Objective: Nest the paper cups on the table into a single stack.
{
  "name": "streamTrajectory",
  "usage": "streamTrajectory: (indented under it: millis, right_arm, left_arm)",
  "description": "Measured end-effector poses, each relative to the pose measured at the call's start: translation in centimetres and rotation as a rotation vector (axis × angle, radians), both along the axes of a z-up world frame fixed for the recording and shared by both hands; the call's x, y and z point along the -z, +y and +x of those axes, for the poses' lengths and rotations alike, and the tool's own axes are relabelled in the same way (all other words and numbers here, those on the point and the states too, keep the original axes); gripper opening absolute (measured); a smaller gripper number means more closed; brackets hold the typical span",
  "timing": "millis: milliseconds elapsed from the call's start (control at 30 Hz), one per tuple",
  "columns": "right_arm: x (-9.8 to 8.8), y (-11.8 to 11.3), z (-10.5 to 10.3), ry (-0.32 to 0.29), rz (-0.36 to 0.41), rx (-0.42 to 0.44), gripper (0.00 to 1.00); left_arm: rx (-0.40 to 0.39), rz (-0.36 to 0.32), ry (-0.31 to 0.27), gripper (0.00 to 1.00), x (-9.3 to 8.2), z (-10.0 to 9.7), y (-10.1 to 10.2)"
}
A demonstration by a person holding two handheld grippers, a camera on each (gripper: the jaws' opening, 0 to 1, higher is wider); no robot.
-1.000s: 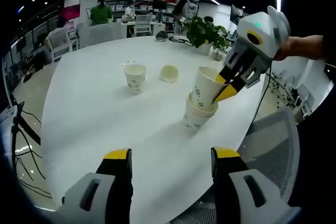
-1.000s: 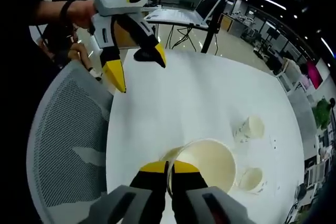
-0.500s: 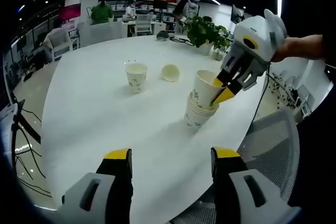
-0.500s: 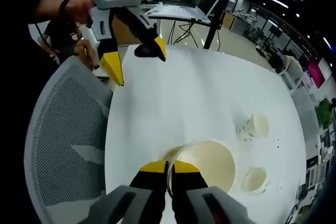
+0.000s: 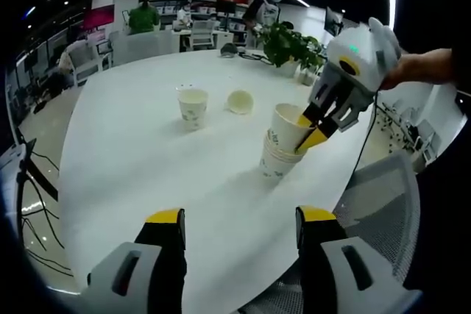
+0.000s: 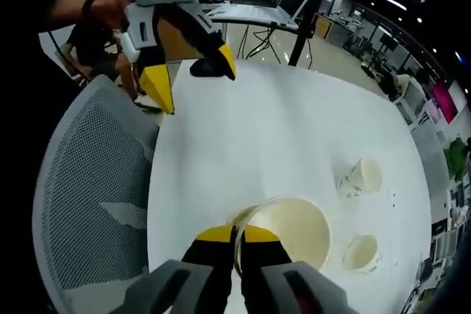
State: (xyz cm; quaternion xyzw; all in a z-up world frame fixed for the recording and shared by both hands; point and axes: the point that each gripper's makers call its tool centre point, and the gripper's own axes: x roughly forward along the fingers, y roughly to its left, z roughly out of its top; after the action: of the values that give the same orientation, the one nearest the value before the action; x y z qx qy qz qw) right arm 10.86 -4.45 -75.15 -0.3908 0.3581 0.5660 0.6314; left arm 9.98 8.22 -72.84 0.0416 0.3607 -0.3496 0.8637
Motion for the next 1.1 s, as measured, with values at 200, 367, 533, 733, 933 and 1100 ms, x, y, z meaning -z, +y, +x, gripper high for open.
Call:
streamTrajectory:
  millis: [200,367,533,733,933,1100]
  right_arm:
    - [-0.06,0.05,-0.12,0.001,0.001,-0.001,0.00]
    - [-0.04,0.05,-0.18,0.003,-0.003,0.001,0.00]
    - [-0.10,-0.01,-0.18,0.005,-0.001,0.005,0.00]
    - [-0.22,-0.24,-0.19,0.005,0.000,0.014,0.02]
    - [-0.70,-0.35,-0.23,-0.003,0.010,0.020,0.06]
    - [-0.93,-0.85,0.17,-0.016,0.015,0.025,0.10]
  left_arm:
    - [-0.001,0.000,0.000,0.59,0.00,-0.08,0.05]
    - [0.002,0.002,-0.001,0.59,-0.02,-0.14,-0.01]
    - [0.002,0.004,-0.003,0.59,-0.09,-0.19,0.09]
    - [0.004,0.010,-0.007,0.59,-0.18,-0.12,0.09]
    - [0.001,0.009,-0.010,0.59,-0.23,-0.25,0.01]
    - [-0.006,0.001,-0.011,0.59,-0.20,-0.41,-0.01]
